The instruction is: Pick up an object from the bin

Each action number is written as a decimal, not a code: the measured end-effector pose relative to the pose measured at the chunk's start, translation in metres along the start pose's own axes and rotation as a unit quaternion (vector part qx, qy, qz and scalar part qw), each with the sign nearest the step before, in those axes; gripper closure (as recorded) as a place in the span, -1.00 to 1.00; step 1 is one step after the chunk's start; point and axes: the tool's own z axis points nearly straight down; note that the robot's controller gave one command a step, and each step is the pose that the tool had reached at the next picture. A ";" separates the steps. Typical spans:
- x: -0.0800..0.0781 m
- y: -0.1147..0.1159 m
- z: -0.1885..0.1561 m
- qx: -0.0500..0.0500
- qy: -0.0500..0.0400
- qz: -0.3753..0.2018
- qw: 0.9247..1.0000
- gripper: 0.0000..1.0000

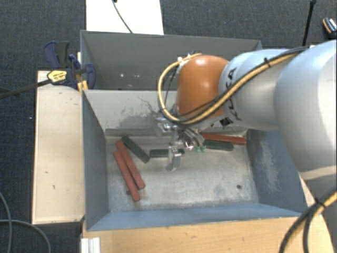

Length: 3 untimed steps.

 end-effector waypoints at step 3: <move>0.000 0.008 0.031 0.000 0.003 -0.018 1.000 1.00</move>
Offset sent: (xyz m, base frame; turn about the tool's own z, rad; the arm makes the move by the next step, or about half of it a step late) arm -0.0019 0.0082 -0.0309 -0.0414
